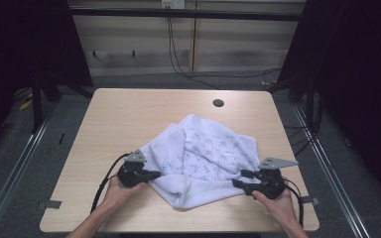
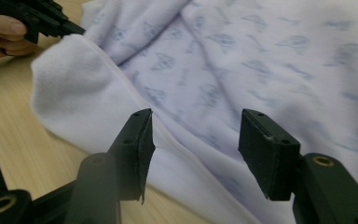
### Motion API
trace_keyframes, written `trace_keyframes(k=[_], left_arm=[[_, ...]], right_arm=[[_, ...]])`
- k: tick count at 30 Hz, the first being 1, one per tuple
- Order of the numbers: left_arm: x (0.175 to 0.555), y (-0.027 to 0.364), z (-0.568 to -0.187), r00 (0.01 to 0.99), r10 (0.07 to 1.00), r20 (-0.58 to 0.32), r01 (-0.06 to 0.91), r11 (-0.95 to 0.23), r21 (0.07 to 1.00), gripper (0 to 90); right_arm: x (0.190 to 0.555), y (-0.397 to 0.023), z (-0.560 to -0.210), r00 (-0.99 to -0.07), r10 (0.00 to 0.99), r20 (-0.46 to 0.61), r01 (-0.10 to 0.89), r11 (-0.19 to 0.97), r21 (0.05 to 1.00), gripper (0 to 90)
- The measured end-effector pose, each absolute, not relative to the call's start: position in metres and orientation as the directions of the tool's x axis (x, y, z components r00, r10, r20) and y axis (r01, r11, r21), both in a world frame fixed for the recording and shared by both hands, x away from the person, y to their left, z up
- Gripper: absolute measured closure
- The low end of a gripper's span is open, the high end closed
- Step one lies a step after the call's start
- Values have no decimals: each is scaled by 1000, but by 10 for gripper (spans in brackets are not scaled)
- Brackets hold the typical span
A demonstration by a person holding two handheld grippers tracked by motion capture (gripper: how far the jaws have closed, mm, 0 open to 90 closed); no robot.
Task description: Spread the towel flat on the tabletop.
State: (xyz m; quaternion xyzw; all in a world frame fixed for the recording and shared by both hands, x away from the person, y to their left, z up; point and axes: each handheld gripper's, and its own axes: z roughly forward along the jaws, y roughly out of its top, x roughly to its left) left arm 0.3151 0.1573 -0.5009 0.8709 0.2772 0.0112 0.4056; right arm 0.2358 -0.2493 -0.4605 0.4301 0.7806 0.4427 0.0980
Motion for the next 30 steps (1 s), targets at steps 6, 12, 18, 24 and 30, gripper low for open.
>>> trace_keyframes(k=[6, 12, 18, 24, 30], left_arm=[[286, 129, -500, 873, 375, -313, 481, -547, 686, 866], [271, 132, -486, 882, 337, -330, 467, -538, 701, 810], [299, 187, -485, 798, 525, -295, 544, -418, 728, 794], [324, 189, -494, 784, 556, -278, 547, -405, 733, 746], [316, 171, -500, 838, 485, -251, 498, -488, 717, 738]], right_arm=[[254, -198, -460, -691, 682, 241, 557, 290, 778, 475], [272, -145, -463, -755, 606, 249, 531, 343, 775, 551], [280, -102, -476, -802, 543, 248, 513, 414, 752, 502], [279, -85, -488, -816, 547, 189, 494, 489, 719, 803], [284, -138, -468, -714, 671, 200, 532, 335, 777, 862]])
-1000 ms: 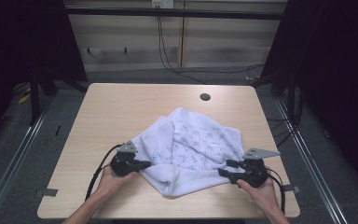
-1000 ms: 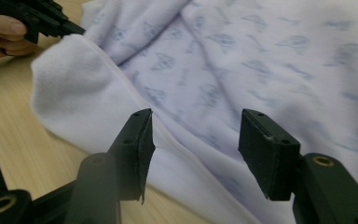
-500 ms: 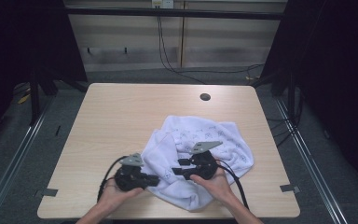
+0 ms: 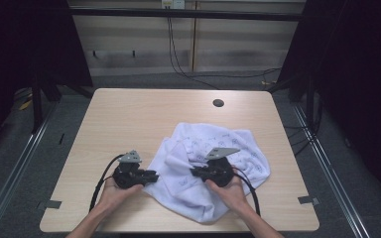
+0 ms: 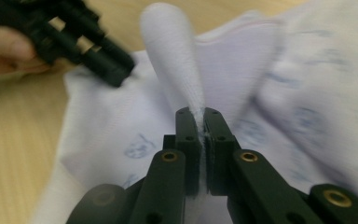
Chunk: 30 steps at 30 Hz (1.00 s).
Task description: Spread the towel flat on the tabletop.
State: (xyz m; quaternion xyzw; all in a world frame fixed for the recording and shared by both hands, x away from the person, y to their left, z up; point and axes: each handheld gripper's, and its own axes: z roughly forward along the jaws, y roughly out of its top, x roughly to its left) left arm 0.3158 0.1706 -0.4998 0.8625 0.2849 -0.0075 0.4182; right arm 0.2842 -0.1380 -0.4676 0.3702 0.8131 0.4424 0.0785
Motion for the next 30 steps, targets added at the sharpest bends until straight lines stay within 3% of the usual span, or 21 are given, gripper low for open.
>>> trace_keyframes(k=[10, 14, 18, 23, 26, 30], left_arm=[[297, 141, -501, 876, 390, -283, 467, -541, 700, 752], [280, 127, -500, 888, 335, -316, 458, -574, 679, 751], [273, 126, -495, 898, 307, -314, 439, -589, 679, 727], [286, 137, -490, 879, 366, -304, 465, -526, 712, 726], [297, 142, -493, 865, 398, -304, 483, -504, 716, 788], [304, 137, -501, 863, 410, -295, 490, -538, 686, 796]], right_arm=[[275, -221, -483, -588, 780, 211, 633, 282, 721, 820], [273, -248, -493, -528, 825, 203, 677, 264, 688, 722], [267, -264, -483, -515, 833, 204, 648, 223, 728, 655], [257, -240, -460, -615, 755, 229, 577, 232, 783, 658], [261, -212, -458, -679, 694, 240, 558, 276, 783, 642], [277, -176, -462, -725, 640, 255, 558, 328, 762, 626]])
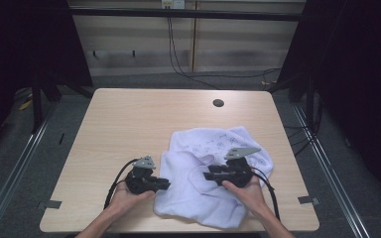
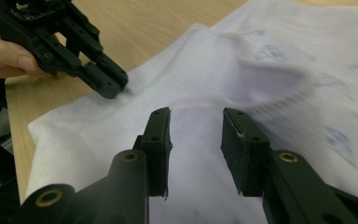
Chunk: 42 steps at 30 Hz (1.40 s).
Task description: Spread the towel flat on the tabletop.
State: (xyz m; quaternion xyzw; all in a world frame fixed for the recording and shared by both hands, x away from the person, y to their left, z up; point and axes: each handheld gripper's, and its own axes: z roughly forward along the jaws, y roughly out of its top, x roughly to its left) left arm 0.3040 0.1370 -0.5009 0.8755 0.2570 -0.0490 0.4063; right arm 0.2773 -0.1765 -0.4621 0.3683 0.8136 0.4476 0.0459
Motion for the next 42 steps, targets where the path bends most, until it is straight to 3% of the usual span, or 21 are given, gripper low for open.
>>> trace_keyframes(k=[13, 17, 19, 28, 31, 33, 37, 42], left_arm=[[294, 134, -500, 874, 386, -294, 476, -560, 678, 790], [294, 135, -500, 877, 385, -288, 470, -564, 679, 787], [293, 135, -499, 880, 387, -276, 463, -571, 677, 787], [282, 154, -494, 877, 408, -255, 463, -576, 674, 774], [295, 163, -486, 861, 427, -275, 473, -479, 739, 747], [314, 164, -485, 823, 497, -274, 498, -402, 768, 744], [353, 165, -495, 778, 575, -252, 529, -384, 757, 697], [368, 171, -495, 763, 586, -273, 536, -338, 774, 632]], right_arm=[[295, -120, -498, -778, 596, 196, 542, 480, 690, 570], [294, -121, -497, -776, 609, 167, 531, 486, 695, 819], [293, -125, -496, -765, 615, 194, 544, 454, 706, 851], [277, -189, -462, -709, 659, 253, 561, 308, 769, 862], [269, -215, -460, -677, 693, 248, 566, 275, 777, 863], [265, -230, -460, -658, 711, 251, 573, 256, 779, 863], [265, -253, -461, -619, 743, 254, 590, 225, 775, 862], [268, -272, -464, -588, 763, 267, 597, 187, 780, 861]])
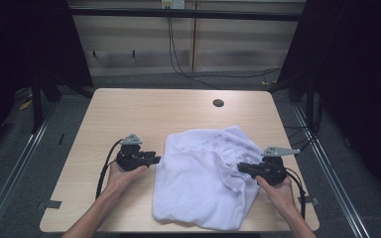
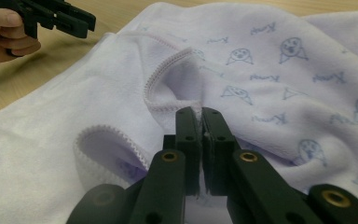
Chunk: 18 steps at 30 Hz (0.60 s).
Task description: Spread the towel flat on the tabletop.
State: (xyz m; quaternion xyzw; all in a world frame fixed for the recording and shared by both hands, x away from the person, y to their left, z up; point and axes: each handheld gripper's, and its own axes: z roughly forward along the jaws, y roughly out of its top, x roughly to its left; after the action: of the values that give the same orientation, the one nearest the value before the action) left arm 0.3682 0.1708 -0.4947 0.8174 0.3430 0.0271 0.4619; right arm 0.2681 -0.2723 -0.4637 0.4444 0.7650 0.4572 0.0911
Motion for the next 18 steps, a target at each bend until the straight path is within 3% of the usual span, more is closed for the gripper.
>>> trace_keyframes(k=[10, 14, 18], left_arm=[[371, 161, -507, 779, 561, -278, 546, -390, 741, 570], [370, 158, -509, 799, 540, -264, 528, -421, 738, 630], [368, 153, -510, 830, 490, -266, 505, -460, 730, 807]], right_arm=[[271, -284, -465, -572, 772, 278, 597, 159, 786, 860], [273, -283, -466, -573, 768, 286, 604, 159, 781, 860], [274, -284, -466, -576, 768, 280, 602, 166, 781, 860]])
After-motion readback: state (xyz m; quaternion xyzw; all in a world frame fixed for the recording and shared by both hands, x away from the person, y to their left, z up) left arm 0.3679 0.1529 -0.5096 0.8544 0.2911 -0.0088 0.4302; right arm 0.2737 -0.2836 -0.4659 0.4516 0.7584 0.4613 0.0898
